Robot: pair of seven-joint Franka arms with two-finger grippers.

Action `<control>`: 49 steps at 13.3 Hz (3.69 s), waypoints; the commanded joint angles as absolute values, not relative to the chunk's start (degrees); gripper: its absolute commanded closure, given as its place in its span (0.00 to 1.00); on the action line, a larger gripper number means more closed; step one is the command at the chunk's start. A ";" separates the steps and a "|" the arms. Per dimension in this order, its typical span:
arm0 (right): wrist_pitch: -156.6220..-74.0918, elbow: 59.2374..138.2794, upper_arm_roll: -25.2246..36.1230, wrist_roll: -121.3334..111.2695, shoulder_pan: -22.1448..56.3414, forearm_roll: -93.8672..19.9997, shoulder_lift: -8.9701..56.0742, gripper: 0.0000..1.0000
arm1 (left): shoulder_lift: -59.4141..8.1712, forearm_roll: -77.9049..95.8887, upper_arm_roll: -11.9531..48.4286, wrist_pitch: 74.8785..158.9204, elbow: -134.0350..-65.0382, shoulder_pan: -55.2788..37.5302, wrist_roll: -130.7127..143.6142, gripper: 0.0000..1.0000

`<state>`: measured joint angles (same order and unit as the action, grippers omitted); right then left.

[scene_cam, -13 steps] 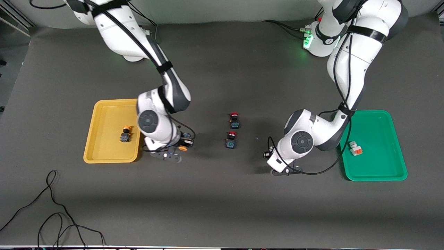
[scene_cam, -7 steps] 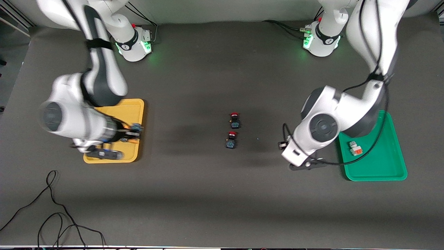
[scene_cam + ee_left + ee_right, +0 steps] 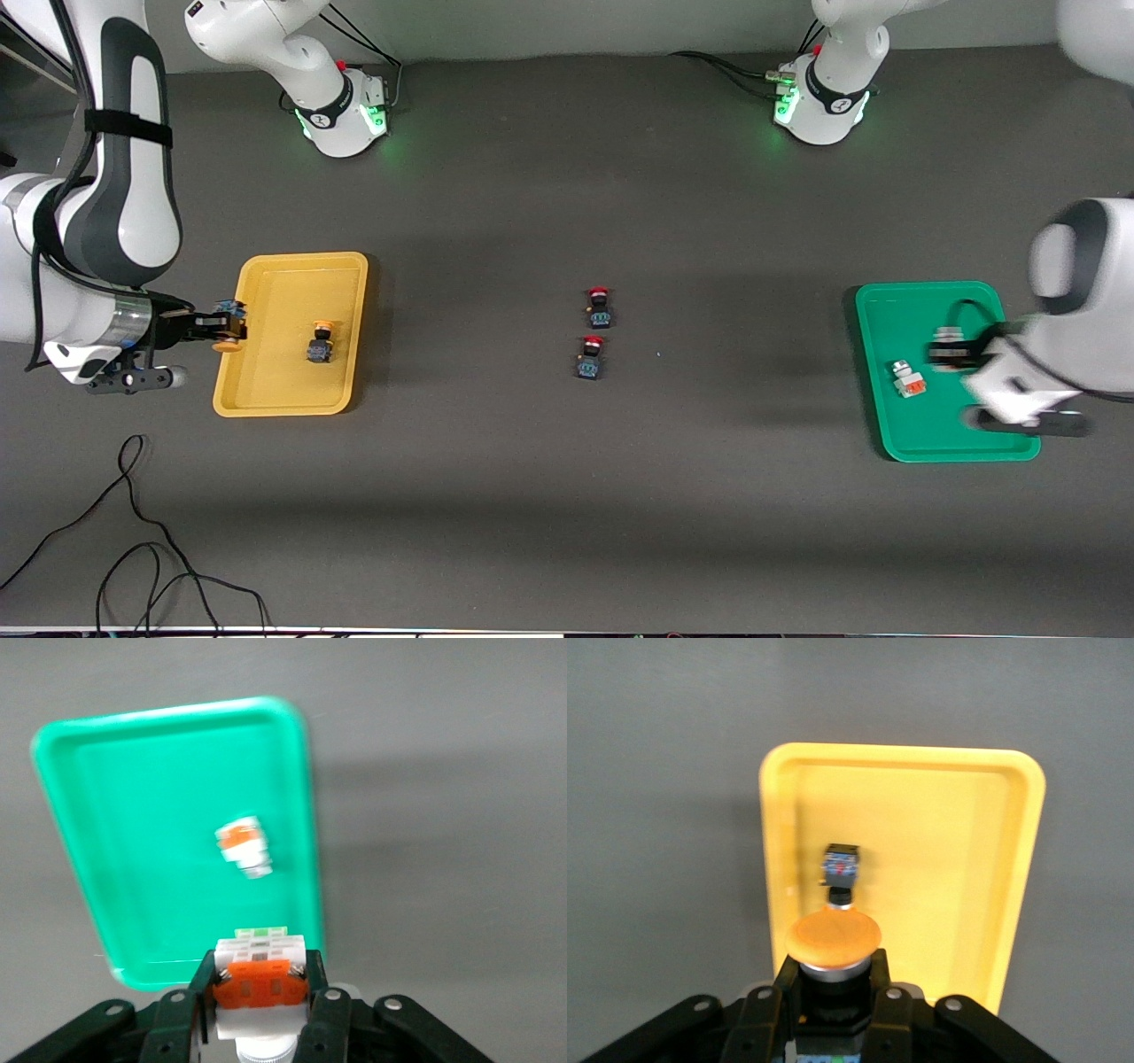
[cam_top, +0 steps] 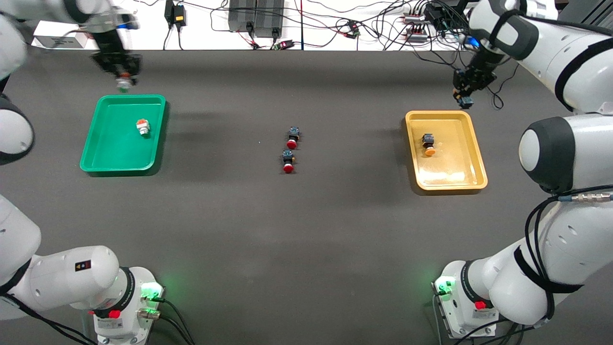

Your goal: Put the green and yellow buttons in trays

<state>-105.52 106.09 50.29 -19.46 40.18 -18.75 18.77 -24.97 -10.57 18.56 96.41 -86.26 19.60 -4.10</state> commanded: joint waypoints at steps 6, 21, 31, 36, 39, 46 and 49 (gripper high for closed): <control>-129.28 121.11 49.14 -29.42 40.61 -23.17 25.21 1.00 | -35.68 -14.67 19.25 117.03 -92.88 31.90 -13.10 1.00; -129.67 119.02 49.21 -43.33 40.52 -41.84 32.53 0.00 | -29.73 -15.65 18.01 116.67 -91.50 31.20 -13.09 0.00; -95.13 100.75 78.01 -29.55 59.12 -36.31 30.06 0.00 | -8.63 -12.40 27.78 82.71 -79.37 29.90 -12.30 0.00; -77.19 82.39 86.92 -17.78 64.60 -29.73 30.15 0.00 | -3.34 -8.98 4.33 80.51 -79.36 3.98 -10.46 0.00; -71.81 75.95 86.92 -12.94 64.69 -26.89 30.15 0.00 | -3.43 -4.76 -1.84 80.86 -79.98 -3.24 -9.32 0.00; -71.81 75.85 86.40 -11.16 64.69 -27.60 30.23 0.00 | -3.25 0.52 -1.49 83.76 -83.23 -4.92 -4.40 0.00; -71.89 75.59 86.13 -11.25 64.86 -27.60 30.41 0.00 | -3.25 -0.61 -1.84 83.85 -83.23 -4.75 -2.99 0.00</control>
<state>-72.89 76.82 86.37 -12.43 64.97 -28.10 30.20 -4.25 -0.69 -0.73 83.01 -82.19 -4.09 -4.56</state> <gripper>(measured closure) 0.000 0.000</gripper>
